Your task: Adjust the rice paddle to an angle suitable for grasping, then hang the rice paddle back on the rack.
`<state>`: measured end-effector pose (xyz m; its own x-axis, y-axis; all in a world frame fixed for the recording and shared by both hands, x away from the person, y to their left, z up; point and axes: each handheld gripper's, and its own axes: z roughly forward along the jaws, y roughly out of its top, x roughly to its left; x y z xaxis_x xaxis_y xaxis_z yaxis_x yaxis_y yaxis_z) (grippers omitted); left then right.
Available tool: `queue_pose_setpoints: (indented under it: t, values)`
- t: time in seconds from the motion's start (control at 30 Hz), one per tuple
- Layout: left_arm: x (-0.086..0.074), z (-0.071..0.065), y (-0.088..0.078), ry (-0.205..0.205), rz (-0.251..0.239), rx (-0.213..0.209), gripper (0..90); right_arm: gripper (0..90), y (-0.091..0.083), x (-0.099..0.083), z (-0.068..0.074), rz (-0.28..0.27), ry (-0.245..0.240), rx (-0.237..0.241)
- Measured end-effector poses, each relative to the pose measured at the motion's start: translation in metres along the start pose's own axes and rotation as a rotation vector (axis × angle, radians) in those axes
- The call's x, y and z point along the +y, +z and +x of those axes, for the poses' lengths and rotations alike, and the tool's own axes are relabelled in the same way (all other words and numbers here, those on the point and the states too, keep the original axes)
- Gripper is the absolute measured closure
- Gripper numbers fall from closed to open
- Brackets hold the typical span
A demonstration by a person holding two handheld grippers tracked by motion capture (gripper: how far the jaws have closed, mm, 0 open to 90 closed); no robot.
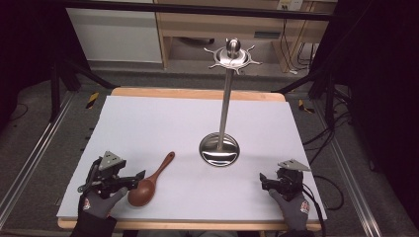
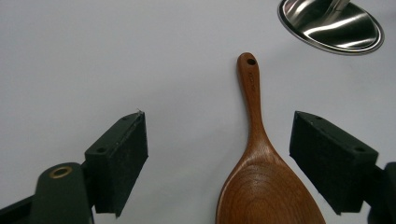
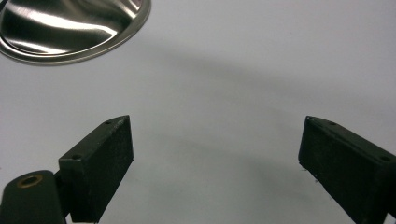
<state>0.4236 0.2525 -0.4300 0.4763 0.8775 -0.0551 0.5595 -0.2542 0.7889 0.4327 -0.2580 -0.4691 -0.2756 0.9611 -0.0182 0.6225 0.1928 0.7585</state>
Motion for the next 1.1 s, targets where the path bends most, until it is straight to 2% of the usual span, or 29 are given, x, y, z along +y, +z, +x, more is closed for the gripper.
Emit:
queue_pose_setpoints:
  t: [0.43,0.73,1.1]
  values:
    - [0.011,-0.006,0.005,0.042,0.043,-0.007,19.1,10.4,0.0,0.001,0.0,0.001,0.015,0.001]
    - [0.026,-0.011,0.012,0.063,0.046,-0.014,20.0,10.4,0.0,0.0,0.001,0.009,0.018,0.005]
    - [0.037,-0.02,0.021,0.086,0.073,-0.019,20.3,10.4,0.0,0.0,0.0,0.012,0.002,0.005]
